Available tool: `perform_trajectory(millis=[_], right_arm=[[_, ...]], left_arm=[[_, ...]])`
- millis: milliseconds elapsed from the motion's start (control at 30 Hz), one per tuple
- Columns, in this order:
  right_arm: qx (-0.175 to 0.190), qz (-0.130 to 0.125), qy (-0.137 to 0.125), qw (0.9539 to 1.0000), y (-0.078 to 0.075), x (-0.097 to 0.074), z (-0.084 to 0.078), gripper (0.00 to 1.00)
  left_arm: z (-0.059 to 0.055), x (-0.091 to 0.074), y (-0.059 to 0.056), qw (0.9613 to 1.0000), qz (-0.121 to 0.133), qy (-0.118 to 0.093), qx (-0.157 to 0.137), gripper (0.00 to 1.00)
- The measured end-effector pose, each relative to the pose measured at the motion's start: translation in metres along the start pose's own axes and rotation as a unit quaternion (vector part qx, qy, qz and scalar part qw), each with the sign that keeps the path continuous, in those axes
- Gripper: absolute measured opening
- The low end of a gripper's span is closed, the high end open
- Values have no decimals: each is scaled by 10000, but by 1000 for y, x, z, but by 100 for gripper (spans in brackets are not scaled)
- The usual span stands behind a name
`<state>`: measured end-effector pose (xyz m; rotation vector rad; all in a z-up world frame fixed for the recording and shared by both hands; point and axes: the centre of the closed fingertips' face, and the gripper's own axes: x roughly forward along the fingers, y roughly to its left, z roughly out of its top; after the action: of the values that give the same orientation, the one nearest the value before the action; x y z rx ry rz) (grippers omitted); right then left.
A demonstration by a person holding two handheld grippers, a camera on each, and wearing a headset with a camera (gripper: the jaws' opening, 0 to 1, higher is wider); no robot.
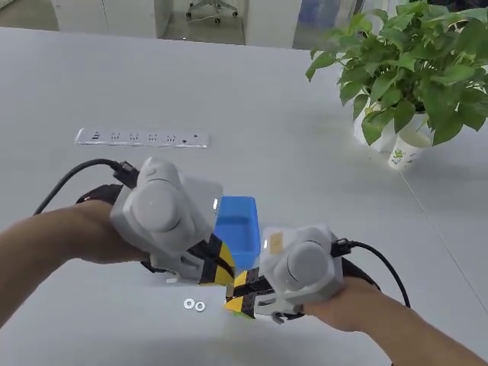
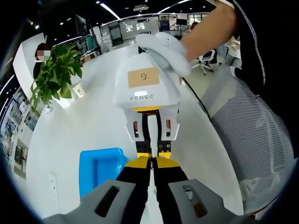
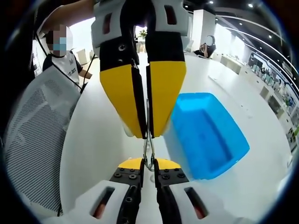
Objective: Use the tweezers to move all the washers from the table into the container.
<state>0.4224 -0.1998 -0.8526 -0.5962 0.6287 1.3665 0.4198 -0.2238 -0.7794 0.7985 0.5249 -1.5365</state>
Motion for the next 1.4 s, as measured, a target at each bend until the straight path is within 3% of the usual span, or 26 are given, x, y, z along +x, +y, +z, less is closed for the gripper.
perform_trajectory(millis=[800,1033,1400], right_arm=[[-123,-73,-124,9998,-16,-24,37,11],[-149,-106,-169,9997,-28,-28,46,11],[-206,-205,-248,9993,-57,-32,56,11]], left_arm=[[23,-36,17,9999,104,-102,-19,6],[27,-44,29,9999,113,-88,-1,6],[28,-52,56,9997,218,-52,69,6]])
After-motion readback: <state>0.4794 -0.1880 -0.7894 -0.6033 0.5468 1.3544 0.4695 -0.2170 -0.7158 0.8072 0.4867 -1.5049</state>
